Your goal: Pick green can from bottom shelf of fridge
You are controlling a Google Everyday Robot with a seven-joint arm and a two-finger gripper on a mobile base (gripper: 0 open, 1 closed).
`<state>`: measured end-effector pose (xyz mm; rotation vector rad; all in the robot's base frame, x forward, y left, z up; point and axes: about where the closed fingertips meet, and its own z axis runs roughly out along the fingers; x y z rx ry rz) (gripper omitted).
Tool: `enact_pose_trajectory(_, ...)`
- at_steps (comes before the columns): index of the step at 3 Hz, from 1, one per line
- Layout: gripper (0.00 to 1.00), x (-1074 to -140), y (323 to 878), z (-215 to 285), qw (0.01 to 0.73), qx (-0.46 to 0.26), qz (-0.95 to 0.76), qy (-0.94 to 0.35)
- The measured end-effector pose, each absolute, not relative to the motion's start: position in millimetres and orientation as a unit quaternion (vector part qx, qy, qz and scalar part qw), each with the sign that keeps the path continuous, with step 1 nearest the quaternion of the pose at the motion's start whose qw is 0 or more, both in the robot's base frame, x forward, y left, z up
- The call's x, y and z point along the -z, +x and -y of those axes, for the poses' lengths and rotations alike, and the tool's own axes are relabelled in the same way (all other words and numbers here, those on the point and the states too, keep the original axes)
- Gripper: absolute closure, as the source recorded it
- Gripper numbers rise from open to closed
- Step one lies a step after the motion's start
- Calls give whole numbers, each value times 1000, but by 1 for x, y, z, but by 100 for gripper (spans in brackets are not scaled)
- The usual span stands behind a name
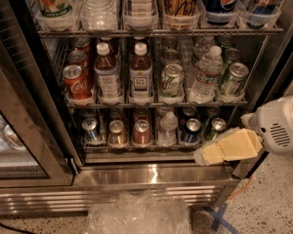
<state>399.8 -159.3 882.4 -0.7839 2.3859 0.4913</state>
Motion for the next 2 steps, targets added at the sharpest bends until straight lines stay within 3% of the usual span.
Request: enact_pose_trajectory(2,0,-872,405,150,312,-198,-891,-262)
